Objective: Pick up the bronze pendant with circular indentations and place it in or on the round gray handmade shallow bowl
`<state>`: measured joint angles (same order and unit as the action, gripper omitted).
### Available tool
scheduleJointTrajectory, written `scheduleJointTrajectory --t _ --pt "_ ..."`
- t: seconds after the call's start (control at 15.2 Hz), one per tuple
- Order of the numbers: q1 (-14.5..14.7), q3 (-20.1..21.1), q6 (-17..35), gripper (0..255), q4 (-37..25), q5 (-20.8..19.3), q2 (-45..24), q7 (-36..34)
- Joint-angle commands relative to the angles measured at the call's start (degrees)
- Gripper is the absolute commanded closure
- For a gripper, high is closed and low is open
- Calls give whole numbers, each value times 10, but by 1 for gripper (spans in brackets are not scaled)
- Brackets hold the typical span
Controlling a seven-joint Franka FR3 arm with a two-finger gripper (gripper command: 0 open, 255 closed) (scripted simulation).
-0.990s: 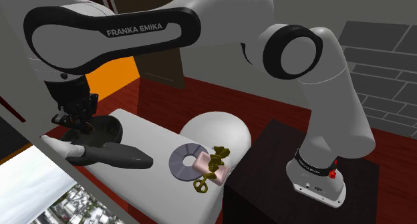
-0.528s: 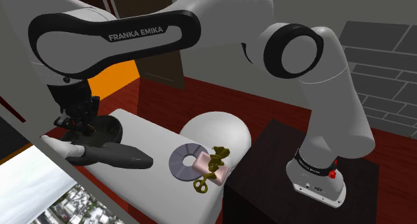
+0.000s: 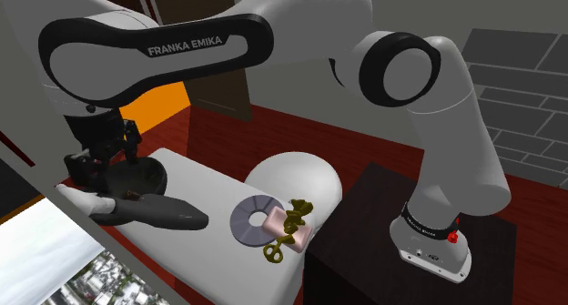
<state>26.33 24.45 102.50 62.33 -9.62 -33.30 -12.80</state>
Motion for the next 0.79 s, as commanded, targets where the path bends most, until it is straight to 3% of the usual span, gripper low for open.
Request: scheduleJointTrajectory --t 0.0,0.2,0.73 --pt "2 0 -19 0 -19 0 0 1" --pt "12 0 -79 0 -89 -2 -8 4" --pt "12 0 -79 0 -89 -2 -8 4"
